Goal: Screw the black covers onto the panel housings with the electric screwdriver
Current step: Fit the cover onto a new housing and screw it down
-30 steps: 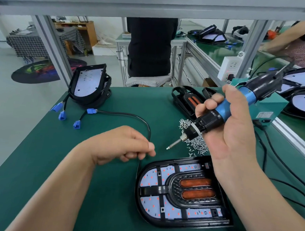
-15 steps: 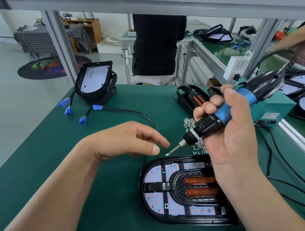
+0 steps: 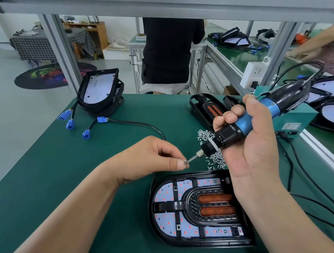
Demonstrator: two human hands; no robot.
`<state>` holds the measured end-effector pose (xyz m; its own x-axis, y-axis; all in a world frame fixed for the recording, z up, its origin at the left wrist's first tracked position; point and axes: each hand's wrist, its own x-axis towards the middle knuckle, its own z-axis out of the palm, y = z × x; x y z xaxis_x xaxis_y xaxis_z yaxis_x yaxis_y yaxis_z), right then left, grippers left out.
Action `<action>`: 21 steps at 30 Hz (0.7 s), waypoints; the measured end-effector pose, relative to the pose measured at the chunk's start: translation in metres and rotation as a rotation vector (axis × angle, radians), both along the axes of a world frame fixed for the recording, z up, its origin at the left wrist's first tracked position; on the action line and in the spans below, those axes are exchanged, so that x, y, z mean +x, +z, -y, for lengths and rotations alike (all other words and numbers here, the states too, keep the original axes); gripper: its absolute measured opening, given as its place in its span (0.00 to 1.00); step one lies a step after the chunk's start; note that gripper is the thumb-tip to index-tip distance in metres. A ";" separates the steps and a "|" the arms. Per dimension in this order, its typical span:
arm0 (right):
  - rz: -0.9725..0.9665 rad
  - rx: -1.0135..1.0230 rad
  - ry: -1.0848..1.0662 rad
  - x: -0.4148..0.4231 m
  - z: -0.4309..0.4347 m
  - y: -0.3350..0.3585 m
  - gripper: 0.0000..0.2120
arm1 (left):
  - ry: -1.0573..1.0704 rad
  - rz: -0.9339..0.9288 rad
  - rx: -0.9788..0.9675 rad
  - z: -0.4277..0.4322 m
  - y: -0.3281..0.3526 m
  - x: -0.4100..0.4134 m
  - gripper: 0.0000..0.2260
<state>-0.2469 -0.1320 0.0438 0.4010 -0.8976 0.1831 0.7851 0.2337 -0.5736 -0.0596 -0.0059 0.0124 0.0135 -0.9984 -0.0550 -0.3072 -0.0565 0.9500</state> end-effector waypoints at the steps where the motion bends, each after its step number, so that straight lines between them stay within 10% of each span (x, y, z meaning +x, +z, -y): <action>1: 0.003 -0.005 -0.001 0.000 0.000 -0.001 0.03 | 0.010 -0.004 -0.010 0.000 -0.001 -0.001 0.04; 21: 0.034 0.053 -0.089 0.000 0.006 -0.001 0.04 | -0.011 -0.210 0.012 0.007 -0.010 -0.010 0.08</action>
